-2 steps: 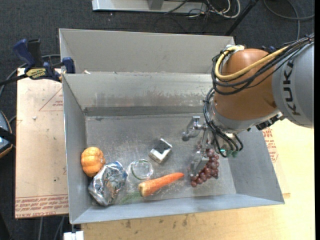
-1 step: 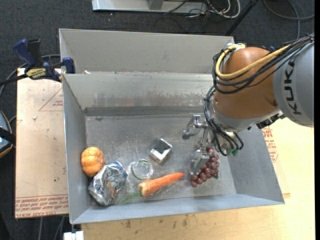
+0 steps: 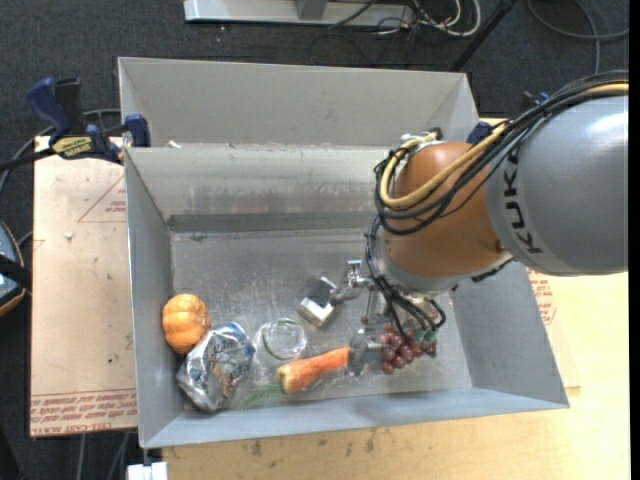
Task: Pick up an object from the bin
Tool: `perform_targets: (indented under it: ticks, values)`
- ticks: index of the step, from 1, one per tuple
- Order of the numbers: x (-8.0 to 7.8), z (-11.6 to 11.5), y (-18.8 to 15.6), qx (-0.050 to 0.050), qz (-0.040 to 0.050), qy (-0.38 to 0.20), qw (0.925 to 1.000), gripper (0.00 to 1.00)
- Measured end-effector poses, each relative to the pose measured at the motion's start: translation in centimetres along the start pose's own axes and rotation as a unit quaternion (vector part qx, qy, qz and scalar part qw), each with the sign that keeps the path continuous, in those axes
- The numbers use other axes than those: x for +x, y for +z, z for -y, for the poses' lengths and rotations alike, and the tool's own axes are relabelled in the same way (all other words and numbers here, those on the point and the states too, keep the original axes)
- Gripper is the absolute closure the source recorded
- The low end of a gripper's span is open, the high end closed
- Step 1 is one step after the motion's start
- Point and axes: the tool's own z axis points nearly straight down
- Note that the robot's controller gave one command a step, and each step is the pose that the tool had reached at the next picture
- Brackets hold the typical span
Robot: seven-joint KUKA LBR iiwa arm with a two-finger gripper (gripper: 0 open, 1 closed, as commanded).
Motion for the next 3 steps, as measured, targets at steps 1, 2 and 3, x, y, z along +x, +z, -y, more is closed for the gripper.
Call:
perform_targets:
  ticks: [1,2,3]
  values:
    - [-0.1,-6.1,1.4,0.0,-0.0021,-0.094,0.9955,0.0]
    - [0.0,-6.6,2.1,-0.001,-0.0023,-0.063,0.998,0.0]
    - [0.7,-5.3,7.9,-0.003,0.0172,-0.117,0.993,0.0]
